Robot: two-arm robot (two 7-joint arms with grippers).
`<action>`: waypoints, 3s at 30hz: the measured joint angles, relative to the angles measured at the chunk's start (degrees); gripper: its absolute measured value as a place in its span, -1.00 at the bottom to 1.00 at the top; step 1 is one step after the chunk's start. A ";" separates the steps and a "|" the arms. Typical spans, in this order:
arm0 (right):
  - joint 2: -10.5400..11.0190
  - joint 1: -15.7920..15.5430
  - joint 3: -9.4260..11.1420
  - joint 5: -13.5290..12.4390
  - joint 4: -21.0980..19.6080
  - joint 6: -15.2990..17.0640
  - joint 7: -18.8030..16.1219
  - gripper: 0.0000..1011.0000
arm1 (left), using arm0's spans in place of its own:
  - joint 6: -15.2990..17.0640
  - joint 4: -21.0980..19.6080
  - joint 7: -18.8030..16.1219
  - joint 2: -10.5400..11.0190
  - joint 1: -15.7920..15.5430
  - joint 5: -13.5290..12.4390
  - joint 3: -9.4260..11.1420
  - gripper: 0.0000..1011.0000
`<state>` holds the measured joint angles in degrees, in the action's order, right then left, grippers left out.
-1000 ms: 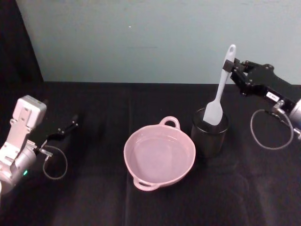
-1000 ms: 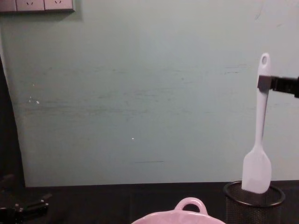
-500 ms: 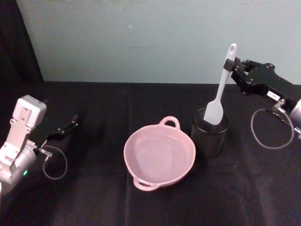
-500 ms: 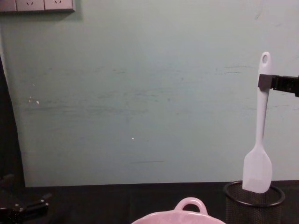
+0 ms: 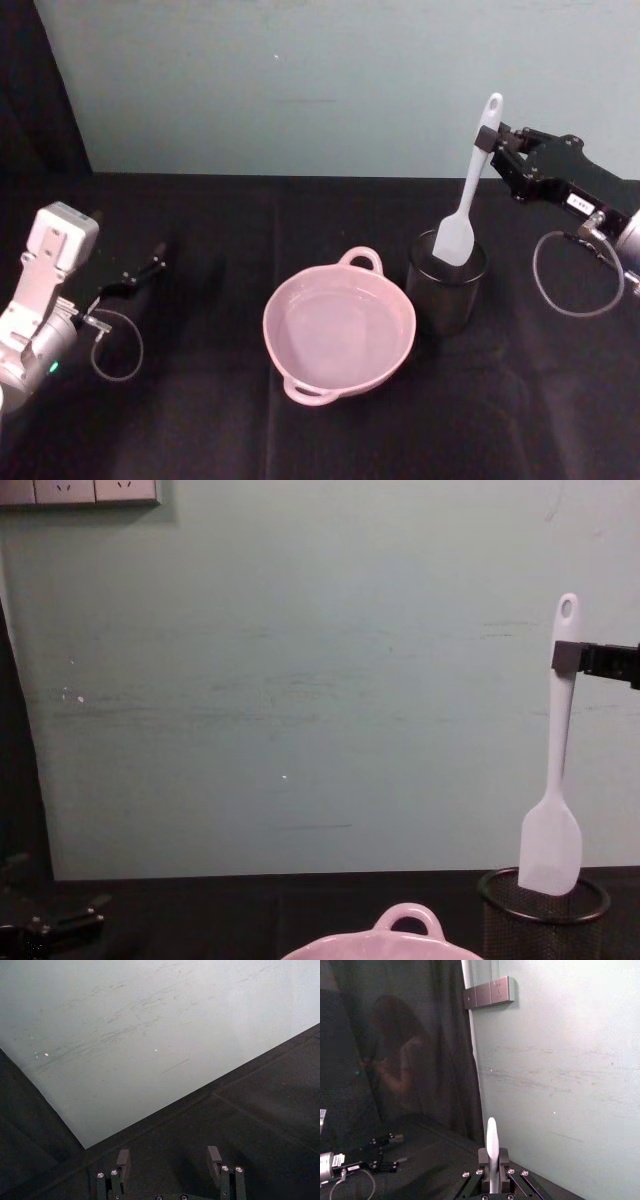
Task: Use the one hand to pick up the spoon and stir the clear water in the bowl.
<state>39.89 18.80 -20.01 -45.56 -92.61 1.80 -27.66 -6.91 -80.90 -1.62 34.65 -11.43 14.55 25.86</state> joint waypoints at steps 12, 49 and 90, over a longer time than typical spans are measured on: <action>0.00 0.04 -0.04 -0.06 0.07 0.00 -0.01 -0.78 | 0.00 0.00 0.00 0.00 0.00 0.00 0.00 0.99; 0.00 0.04 -0.05 -0.07 0.09 0.00 -0.04 -0.78 | 0.00 0.00 0.00 0.00 0.00 0.00 0.00 0.99; -4.60 -2.93 -3.22 0.85 -2.34 -3.51 -6.30 -0.78 | 0.00 0.00 0.00 0.00 0.00 0.00 0.00 0.99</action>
<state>35.29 15.87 -23.22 -44.71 -94.95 -1.71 -33.96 -6.91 -80.90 -1.62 34.64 -11.43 14.55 25.86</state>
